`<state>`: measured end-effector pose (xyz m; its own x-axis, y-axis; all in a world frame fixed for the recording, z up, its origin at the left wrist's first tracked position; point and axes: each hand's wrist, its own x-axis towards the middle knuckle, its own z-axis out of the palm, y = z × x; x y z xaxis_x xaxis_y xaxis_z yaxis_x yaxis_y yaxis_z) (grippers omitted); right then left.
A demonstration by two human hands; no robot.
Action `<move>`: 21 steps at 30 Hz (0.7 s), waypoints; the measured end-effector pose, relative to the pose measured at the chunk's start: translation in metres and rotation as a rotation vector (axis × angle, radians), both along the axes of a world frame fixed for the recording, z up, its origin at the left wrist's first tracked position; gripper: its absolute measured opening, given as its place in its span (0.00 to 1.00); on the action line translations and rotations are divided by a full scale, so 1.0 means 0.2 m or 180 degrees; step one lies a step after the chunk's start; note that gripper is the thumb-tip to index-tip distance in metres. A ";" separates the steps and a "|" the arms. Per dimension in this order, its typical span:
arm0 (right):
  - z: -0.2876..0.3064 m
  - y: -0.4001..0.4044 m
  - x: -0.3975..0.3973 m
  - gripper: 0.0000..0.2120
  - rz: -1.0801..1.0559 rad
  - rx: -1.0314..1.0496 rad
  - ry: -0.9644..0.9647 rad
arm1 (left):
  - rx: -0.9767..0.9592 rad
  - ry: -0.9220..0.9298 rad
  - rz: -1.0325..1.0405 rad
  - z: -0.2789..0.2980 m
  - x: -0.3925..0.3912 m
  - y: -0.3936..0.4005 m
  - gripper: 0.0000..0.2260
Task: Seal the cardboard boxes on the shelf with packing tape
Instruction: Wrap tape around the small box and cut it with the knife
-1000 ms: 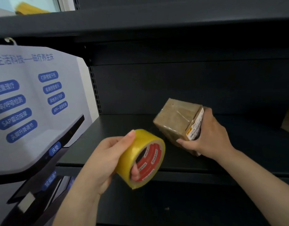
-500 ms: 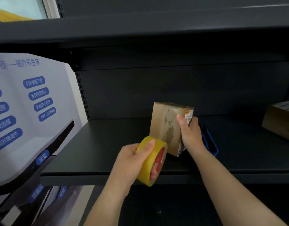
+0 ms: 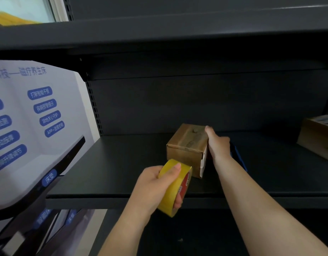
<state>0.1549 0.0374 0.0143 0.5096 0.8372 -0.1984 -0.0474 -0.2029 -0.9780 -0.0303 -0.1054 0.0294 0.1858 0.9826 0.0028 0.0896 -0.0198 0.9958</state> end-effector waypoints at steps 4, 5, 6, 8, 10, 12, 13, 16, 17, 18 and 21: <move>0.07 0.01 0.00 0.28 0.0036 0.0696 -0.1576 | 0.0058 0.0007 0.0007 0.00 -0.02 -0.01 0.23; 0.09 0.01 0.00 0.23 0.0205 0.0909 -0.2066 | 0.0055 0.0015 0.0013 0.00 -0.02 -0.01 0.23; 0.12 0.00 0.01 0.17 0.0403 0.1044 -0.2619 | 0.0058 0.0012 0.0037 0.00 -0.02 -0.01 0.23; 0.17 -0.02 0.01 0.12 0.0869 0.0958 -0.3228 | 0.0059 -0.0012 0.0069 0.00 -0.02 -0.02 0.22; 0.23 -0.04 0.00 0.29 0.1373 0.0431 -0.3263 | 0.0037 -0.0094 0.0029 -0.01 -0.01 -0.03 0.22; 0.26 -0.03 -0.04 0.43 0.1637 -0.0149 -0.3671 | -0.0049 -0.0255 -0.0014 -0.02 0.00 -0.04 0.20; 0.26 -0.02 -0.05 0.47 0.1689 -0.0379 -0.3878 | -0.0083 -0.0376 -0.0041 -0.02 0.01 -0.04 0.17; 0.25 0.01 -0.09 0.47 0.1752 -0.0646 -0.3979 | 0.0018 -0.0534 -0.0005 -0.05 0.04 0.00 0.10; 0.25 0.03 -0.10 0.48 0.1776 -0.0674 -0.3948 | 0.0024 -0.0561 0.0026 -0.05 0.06 0.01 0.09; 0.25 0.05 -0.10 0.48 0.1825 -0.0692 -0.3923 | 0.0022 -0.0573 0.0041 -0.06 0.07 0.03 0.09; 0.27 0.10 -0.09 0.50 0.2015 -0.0736 -0.3871 | 0.0058 -0.0466 0.0179 -0.06 0.10 0.08 0.10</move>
